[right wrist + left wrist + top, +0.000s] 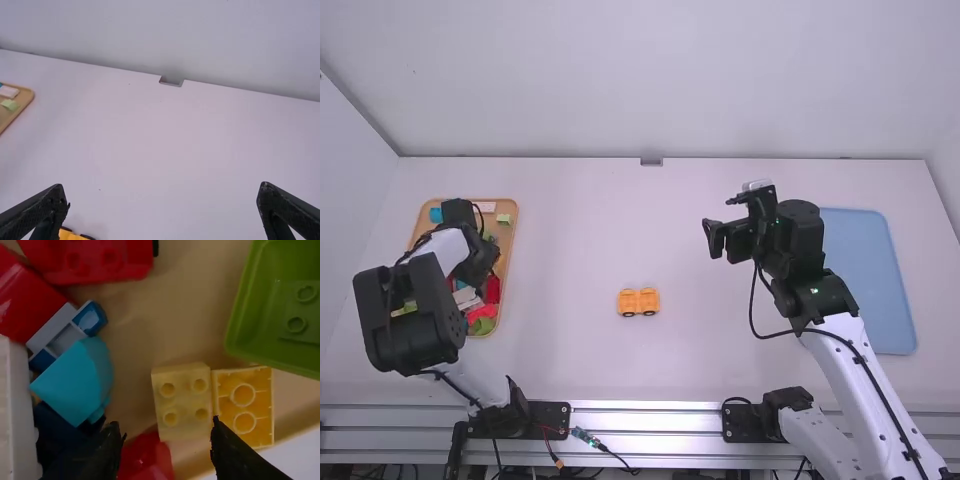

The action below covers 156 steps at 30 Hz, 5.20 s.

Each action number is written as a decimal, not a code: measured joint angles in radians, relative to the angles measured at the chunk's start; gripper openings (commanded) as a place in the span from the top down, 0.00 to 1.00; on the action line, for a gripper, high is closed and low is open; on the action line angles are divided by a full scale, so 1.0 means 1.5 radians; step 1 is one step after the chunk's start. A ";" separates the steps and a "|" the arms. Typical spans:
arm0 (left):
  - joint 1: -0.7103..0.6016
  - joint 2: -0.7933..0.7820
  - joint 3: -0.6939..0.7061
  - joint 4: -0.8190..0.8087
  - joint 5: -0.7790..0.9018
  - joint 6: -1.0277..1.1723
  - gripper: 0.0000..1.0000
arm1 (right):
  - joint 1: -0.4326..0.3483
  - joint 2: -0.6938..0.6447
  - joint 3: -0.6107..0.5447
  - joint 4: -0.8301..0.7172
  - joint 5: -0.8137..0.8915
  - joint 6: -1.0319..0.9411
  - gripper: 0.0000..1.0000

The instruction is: Assemble lego blocks to make yellow taxi

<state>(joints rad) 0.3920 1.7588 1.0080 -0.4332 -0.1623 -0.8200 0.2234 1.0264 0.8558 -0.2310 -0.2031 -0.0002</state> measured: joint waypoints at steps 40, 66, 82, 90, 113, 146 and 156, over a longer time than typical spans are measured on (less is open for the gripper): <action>0.000 0.000 -0.113 0.207 0.000 0.000 0.65 | 0.000 0.031 0.000 0.019 0.000 -0.002 0.00; 0.000 0.000 0.027 0.046 -0.005 0.001 0.98 | 0.000 0.031 0.000 0.018 0.001 -0.002 0.00; -0.073 -0.112 -0.062 0.086 -0.001 0.014 0.98 | 0.000 0.031 0.000 0.019 -0.002 0.000 0.00; -0.166 -0.269 -0.109 0.082 0.138 0.282 0.99 | 0.000 0.031 0.000 0.019 -0.031 0.001 0.00; -0.365 -0.296 -0.247 0.050 0.393 1.304 0.99 | 0.000 0.031 0.000 -0.028 -0.055 -0.002 0.00; -0.365 -0.067 -0.150 0.020 0.372 1.420 0.82 | -0.015 0.254 0.001 -0.050 -0.312 -0.381 0.00; -0.365 -0.067 -0.177 0.061 0.359 1.425 0.66 | -0.005 0.366 0.001 -0.134 -0.417 -0.648 0.00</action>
<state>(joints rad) -0.1555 1.6588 0.7425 -0.3416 0.3767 1.3174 0.2161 1.5761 0.8570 -0.4320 -0.8284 -0.9718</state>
